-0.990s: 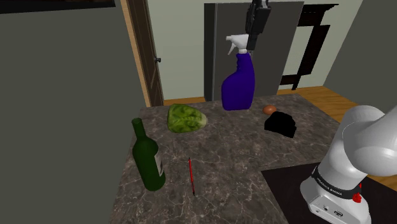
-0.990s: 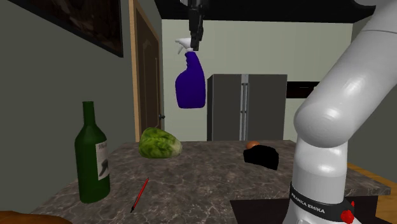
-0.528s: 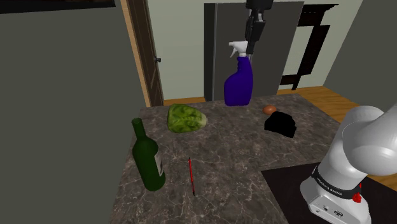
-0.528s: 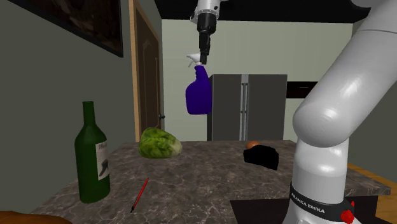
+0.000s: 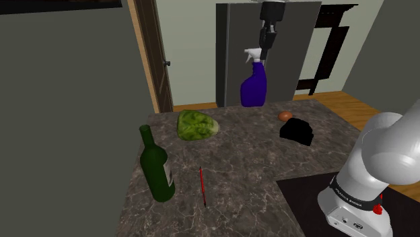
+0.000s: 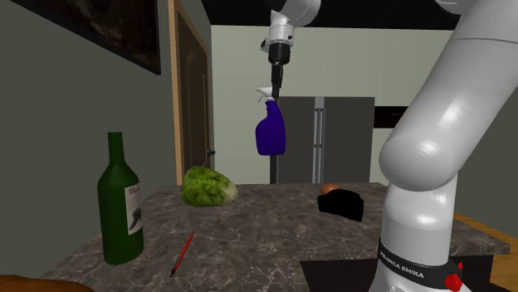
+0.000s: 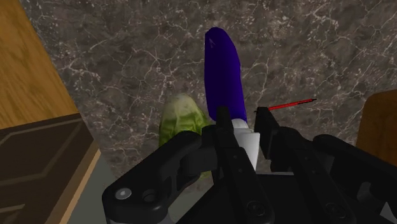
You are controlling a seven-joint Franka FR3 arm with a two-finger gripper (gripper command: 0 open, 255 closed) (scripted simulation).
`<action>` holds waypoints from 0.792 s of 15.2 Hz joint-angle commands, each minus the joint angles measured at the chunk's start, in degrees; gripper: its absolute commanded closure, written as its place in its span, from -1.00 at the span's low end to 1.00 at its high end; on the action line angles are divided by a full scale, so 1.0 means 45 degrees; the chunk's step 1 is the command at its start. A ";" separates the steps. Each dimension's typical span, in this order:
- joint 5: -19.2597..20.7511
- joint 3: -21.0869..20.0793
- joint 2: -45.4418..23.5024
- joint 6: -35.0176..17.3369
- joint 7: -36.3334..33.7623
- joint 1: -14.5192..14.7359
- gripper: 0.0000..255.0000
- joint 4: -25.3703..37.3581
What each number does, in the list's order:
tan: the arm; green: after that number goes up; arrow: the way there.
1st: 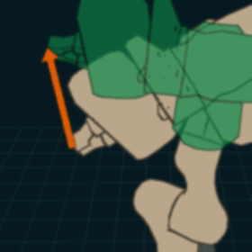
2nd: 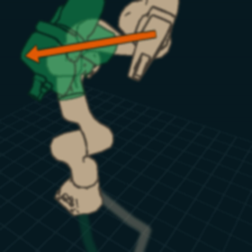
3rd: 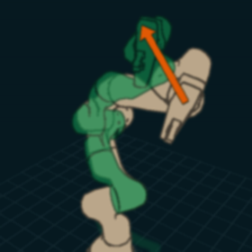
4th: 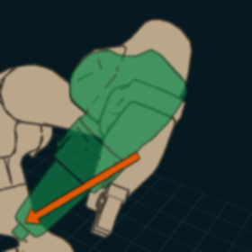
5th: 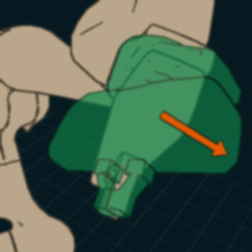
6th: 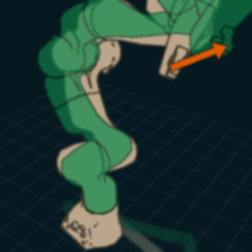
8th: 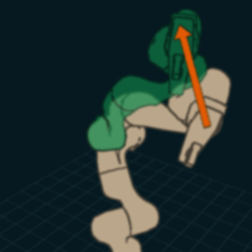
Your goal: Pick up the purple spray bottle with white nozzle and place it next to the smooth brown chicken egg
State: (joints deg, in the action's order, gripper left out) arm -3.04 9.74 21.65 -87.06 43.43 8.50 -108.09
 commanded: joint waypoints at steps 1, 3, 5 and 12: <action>0.0077 0.0386 -0.0334 -0.0269 0.0560 -0.0146 1.00 0.0036; 0.0106 0.0796 -0.0836 -0.0512 0.1140 -0.0291 1.00 0.0246; 0.0091 0.1199 -0.1389 -0.0739 0.1724 -0.0439 1.00 0.0519; -0.0374 0.2496 -0.3735 -0.1332 0.3805 -0.1061 1.00 0.1996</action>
State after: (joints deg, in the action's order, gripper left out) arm -4.23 20.07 6.70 -92.88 58.96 4.22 -100.58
